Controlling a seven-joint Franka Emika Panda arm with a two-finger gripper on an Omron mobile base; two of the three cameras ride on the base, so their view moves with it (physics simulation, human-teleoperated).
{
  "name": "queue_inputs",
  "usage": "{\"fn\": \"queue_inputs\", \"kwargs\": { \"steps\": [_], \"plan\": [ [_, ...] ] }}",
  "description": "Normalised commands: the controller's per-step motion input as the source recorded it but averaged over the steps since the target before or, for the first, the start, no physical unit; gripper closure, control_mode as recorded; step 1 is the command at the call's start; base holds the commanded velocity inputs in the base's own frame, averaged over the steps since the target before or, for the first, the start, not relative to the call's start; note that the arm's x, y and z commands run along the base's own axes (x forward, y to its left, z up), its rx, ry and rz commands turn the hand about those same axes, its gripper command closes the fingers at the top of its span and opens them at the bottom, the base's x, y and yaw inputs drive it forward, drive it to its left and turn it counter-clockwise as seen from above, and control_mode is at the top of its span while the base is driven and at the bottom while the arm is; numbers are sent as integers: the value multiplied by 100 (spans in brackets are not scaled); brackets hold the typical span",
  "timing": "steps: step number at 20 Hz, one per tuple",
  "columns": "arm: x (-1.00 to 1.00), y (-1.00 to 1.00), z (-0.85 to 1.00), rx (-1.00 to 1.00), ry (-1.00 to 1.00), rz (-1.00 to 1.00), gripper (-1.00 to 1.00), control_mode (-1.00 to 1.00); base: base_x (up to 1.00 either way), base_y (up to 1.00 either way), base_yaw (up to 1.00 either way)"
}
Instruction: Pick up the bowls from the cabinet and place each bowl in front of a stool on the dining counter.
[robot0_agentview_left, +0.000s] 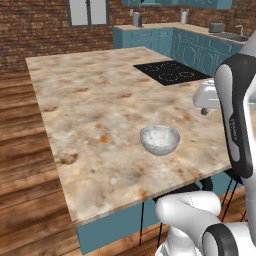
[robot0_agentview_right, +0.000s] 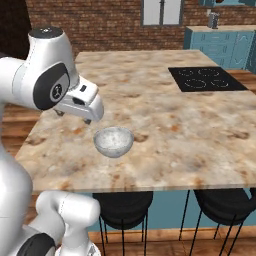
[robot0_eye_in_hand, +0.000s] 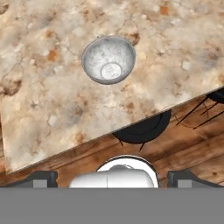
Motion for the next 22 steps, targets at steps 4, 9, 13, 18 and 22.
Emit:
{"fn": "queue_inputs", "kwargs": {
  "steps": [4,9,13,18,22],
  "plan": [
    [0,0,0,0,0,0,-100,100,-27,-64,1],
    [0,0,0,0,0,0,-100,100,-40,-100,0],
    [0,0,0,0,0,0,-100,100,-31,-100,0],
    [0,0,0,0,0,0,-100,100,6,-100,1],
    [0,0,0,0,0,0,-100,100,47,-100,2]
  ]
}}
